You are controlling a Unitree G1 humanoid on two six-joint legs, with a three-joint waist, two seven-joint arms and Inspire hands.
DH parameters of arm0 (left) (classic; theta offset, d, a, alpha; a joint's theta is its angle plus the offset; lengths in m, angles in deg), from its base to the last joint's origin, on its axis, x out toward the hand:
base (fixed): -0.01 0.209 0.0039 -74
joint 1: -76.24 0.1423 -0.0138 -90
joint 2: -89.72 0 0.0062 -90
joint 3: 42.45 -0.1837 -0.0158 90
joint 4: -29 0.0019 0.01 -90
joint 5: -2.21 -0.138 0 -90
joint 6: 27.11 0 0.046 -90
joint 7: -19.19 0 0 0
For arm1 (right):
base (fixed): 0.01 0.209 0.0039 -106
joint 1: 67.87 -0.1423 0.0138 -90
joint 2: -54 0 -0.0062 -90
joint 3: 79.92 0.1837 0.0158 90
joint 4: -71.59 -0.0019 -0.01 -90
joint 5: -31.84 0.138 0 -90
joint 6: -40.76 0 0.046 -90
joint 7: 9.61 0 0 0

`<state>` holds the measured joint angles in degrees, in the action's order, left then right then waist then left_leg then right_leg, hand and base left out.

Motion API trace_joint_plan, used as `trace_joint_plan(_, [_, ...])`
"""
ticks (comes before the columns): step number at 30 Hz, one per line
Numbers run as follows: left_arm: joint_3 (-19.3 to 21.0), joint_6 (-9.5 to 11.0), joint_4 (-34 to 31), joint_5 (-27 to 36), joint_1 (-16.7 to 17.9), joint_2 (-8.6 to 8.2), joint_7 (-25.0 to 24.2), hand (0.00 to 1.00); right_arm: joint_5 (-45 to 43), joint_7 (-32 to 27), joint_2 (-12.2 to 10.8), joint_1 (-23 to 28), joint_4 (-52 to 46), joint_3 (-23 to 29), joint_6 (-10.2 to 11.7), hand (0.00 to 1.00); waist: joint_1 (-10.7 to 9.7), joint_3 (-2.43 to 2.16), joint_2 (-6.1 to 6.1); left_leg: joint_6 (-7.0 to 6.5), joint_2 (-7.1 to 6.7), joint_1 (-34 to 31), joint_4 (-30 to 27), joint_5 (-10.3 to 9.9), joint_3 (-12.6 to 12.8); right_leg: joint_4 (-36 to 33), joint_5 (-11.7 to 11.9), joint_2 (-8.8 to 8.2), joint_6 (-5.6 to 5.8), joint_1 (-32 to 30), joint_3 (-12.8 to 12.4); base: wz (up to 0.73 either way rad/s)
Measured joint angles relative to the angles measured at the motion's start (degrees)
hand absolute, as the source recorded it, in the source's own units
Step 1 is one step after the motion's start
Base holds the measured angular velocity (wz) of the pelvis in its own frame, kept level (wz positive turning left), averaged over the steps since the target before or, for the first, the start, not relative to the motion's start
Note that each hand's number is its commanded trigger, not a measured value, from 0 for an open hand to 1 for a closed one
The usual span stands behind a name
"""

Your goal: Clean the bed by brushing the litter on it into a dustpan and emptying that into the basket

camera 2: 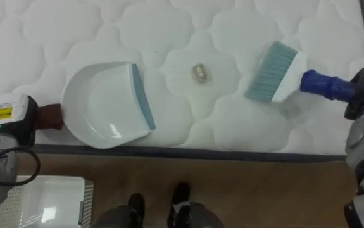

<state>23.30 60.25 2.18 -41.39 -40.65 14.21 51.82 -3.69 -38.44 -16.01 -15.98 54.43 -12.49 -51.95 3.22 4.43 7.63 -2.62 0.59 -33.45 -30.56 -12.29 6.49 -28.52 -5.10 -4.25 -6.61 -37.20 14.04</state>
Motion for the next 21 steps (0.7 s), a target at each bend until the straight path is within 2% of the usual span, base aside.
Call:
trace_joint_plan(3, [-0.32,-0.78,-0.54,-1.11,-0.09,0.48,0.57,1.00,-4.99,-0.17,0.38,-1.67,0.12,-1.00,-0.99,1.00,-0.01,0.00,0.00,0.01,0.06,0.00,0.13,0.01,0.02,-0.06,0.00,0.06,-0.09,0.00,0.04,0.00])
trace_joint_plan(7, [-0.37,-1.35,-0.78,-2.41,-0.33,0.48,0.56,1.00,-10.29,-0.27,1.23,-3.63,0.05,-1.06,-1.16,1.00,-0.04,-0.01,0.08,0.00,-0.01,0.04,0.34,0.03,0.01,-0.04,-0.06,0.06,0.01,0.06,-0.05,0.00])
trace_joint_plan(10, [-0.38,-2.02,-1.30,-3.18,-0.43,0.51,0.56,1.00,-12.76,-0.27,1.35,-4.67,-0.31,-2.54,-1.89,1.00,0.02,0.01,0.56,-0.01,-0.05,0.09,0.33,0.04,0.02,0.10,-0.15,0.07,0.13,0.14,-0.12,0.00])
trace_joint_plan(14, [-0.40,-2.59,-1.26,-3.15,-1.00,0.55,0.53,1.00,-16.94,-0.30,1.37,-5.40,-1.84,-4.36,-3.33,1.00,0.03,0.39,1.50,-0.02,0.03,-0.14,-0.23,0.03,-0.14,0.96,-0.15,0.13,0.20,0.32,0.24,0.00])
trace_joint_plan(18, [-0.69,-2.60,-1.29,-3.18,-1.17,0.59,0.28,1.00,-19.71,-0.28,1.38,-7.17,-3.04,-7.88,-4.89,1.00,0.36,0.42,1.69,-0.04,0.06,-0.16,-0.29,0.04,-0.31,1.02,-0.07,0.19,0.32,0.63,0.45,0.00])
trace_joint_plan(21, [-0.70,-2.56,-1.35,-3.19,-1.29,0.60,-0.82,1.00,-22.38,-0.21,1.38,-7.37,-4.51,-8.19,-4.96,1.00,0.36,0.43,1.72,-0.04,0.14,0.27,0.06,0.04,-0.39,1.99,-0.01,0.31,0.41,1.22,0.65,0.00])
